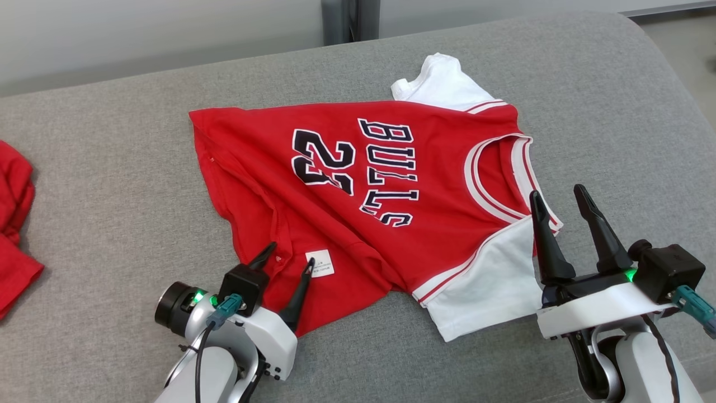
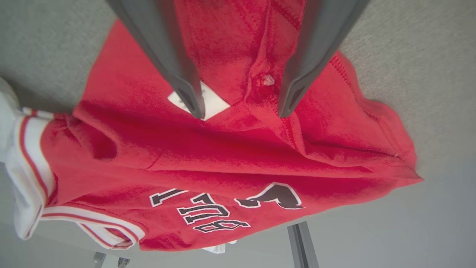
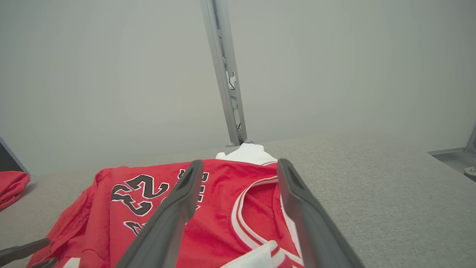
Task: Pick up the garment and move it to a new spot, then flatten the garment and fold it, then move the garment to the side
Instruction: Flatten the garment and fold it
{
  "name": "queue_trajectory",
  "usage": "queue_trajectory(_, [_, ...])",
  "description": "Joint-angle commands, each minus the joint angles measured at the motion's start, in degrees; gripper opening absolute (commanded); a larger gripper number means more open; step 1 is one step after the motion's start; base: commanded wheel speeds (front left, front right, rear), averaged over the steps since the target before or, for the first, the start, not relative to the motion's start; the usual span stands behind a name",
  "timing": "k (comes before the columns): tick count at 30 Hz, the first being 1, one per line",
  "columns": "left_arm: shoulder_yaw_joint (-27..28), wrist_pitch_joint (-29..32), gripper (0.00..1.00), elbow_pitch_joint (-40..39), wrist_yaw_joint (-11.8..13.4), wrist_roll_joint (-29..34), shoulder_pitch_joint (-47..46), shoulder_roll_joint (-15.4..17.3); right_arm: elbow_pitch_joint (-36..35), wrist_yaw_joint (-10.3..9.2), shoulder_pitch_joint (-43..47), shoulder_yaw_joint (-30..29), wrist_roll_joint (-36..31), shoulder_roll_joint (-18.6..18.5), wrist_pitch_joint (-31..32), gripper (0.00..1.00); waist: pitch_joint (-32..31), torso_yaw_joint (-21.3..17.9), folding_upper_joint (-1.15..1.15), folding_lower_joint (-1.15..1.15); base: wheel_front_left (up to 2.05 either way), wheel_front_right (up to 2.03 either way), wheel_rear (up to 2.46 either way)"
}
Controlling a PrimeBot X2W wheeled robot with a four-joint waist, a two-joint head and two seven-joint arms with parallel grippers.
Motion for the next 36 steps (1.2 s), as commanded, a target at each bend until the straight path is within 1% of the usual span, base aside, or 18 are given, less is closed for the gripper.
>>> queue_trajectory(1, [0.2, 0.1, 1.00, 0.2, 0.6, 0.1, -0.7, 0.5, 0.1, -0.02, -0.3, 0.0, -0.2, -0.3, -0.4, 1.00, 0.1, -0.1, 0.00, 0.00, 0.00, 0.00, 0.00])
queue_trajectory(4, [0.5, 0.5, 1.00, 1.1, 1.2, -0.1, -1.3, 0.4, 0.5, -0.02, -0.5, 0.0, 0.1, -0.3, -0.7, 1.00, 0.2, -0.2, 0.00, 0.00, 0.00, 0.00, 0.00])
queue_trajectory(8, [0.0, 1.3, 1.00, 1.8, 0.7, -0.5, -1.4, 0.5, 0.9, -0.02, -0.7, 0.2, 0.5, -0.3, -1.1, 1.00, 0.3, -0.2, 0.00, 0.00, 0.00, 0.00, 0.00])
queue_trajectory(9, [-0.1, 1.4, 0.93, 1.9, 0.6, -0.6, -1.4, 0.6, 1.0, -0.02, -0.7, 0.3, 0.5, -0.3, -1.2, 1.00, 0.3, -0.2, 0.00, 0.00, 0.00, 0.00, 0.00])
queue_trajectory(11, [-0.3, 1.7, 0.19, 2.1, 0.4, -0.6, -1.6, 0.6, 1.2, -0.02, -0.8, 0.3, 0.5, -0.3, -1.4, 1.00, 0.4, -0.1, 0.00, 0.00, 0.00, 0.00, 0.00])
queue_trajectory(12, [-0.3, 1.7, 0.00, 2.2, 0.5, -0.8, -1.7, 0.6, 1.3, -0.02, -0.9, 0.3, 0.5, -0.3, -1.3, 1.00, 0.4, 0.0, 0.00, 0.00, 0.00, 0.00, 0.00])
queue_trajectory(19, [0.2, 1.2, 0.00, 1.8, 0.5, -1.9, -2.1, 0.6, 1.8, -0.02, -0.6, 0.0, 0.3, -0.3, -1.8, 1.00, -0.1, 0.8, 0.00, 0.00, 0.00, 0.00, 0.00])
queue_trajectory(23, [1.6, 0.9, 0.00, -0.1, -0.2, -4.4, -0.7, 0.1, 2.5, -0.02, 0.2, -0.8, -0.1, -0.3, -1.5, 1.00, -1.3, 1.9, 0.00, 0.00, 0.00, 0.00, 0.00])
queue_trajectory(26, [2.6, 0.5, 0.00, -2.5, -0.6, -6.4, 0.8, 0.1, 3.3, -0.02, 1.2, -1.9, -0.6, -0.3, -0.7, 1.00, -2.6, 3.2, 0.00, 0.00, 0.00, 0.00, 0.00])
queue_trajectory(30, [4.0, -0.2, 0.00, -6.5, -1.0, -9.1, 3.3, 0.1, 5.5, -0.02, 3.3, -4.9, -0.8, -0.3, 0.5, 1.00, -4.3, 5.3, 0.00, 0.00, 0.00, 0.00, 0.00])
queue_trajectory(32, [3.8, -0.1, 0.00, -8.3, -1.3, -9.5, 4.6, 0.5, 6.7, -0.02, 5.1, -5.8, -0.6, -0.3, 0.6, 1.00, -5.1, 6.7, 0.00, 0.00, 0.00, 0.00, 0.00])
queue_trajectory(34, [3.6, -0.5, 0.00, -10.8, -1.5, -10.2, 6.4, 0.8, 8.4, -0.03, 8.3, -7.9, 1.1, -0.4, 0.5, 1.00, -6.0, 8.4, 0.00, 0.00, 0.00, 0.00, 0.00])
queue_trajectory(36, [4.0, -0.8, 0.00, -12.4, -1.0, -10.6, 7.6, 0.9, 9.4, -0.02, 9.9, -9.1, 2.4, -0.4, 0.1, 1.00, -6.2, 9.0, 0.00, 0.00, 0.00, 0.00, 0.00])
